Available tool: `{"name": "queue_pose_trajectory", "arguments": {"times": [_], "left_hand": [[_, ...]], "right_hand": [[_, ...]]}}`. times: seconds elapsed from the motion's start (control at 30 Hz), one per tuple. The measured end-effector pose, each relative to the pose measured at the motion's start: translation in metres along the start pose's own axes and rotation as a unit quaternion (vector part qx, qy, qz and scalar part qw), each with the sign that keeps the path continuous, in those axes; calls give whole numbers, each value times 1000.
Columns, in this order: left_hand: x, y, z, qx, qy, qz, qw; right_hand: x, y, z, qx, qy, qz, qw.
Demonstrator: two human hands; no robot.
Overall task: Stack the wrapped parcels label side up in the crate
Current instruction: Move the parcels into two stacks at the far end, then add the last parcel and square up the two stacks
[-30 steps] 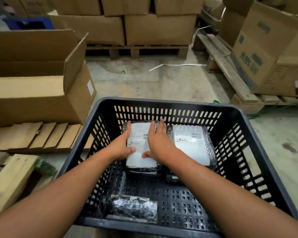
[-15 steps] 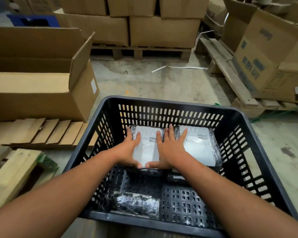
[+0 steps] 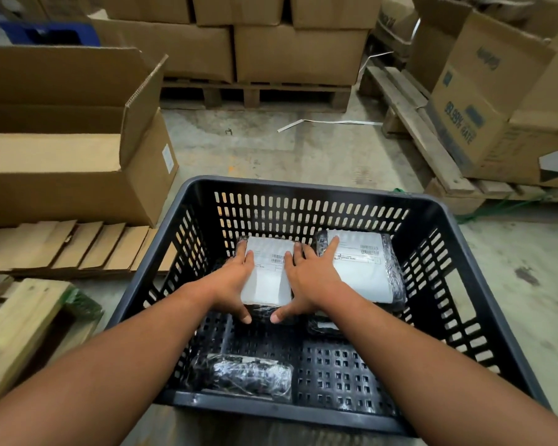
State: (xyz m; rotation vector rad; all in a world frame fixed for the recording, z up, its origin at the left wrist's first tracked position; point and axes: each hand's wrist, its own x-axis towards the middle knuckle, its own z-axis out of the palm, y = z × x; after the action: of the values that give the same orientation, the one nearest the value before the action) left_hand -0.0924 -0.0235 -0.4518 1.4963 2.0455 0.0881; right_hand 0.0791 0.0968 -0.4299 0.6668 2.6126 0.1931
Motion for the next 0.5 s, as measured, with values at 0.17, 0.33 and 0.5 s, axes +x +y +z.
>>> {"name": "queue_pose_trajectory", "arguments": {"times": [0.17, 0.33, 0.5], "left_hand": [[-7, 3, -7, -6, 14, -2, 1000], [-25, 17, -22, 50, 5, 8, 999], [-62, 23, -60, 37, 2, 40, 998]], "right_hand": [[-10, 5, -9, 42, 11, -24, 999], [-33, 23, -22, 225, 53, -61, 971], [-66, 32, -34, 332, 118, -112, 929]]}}
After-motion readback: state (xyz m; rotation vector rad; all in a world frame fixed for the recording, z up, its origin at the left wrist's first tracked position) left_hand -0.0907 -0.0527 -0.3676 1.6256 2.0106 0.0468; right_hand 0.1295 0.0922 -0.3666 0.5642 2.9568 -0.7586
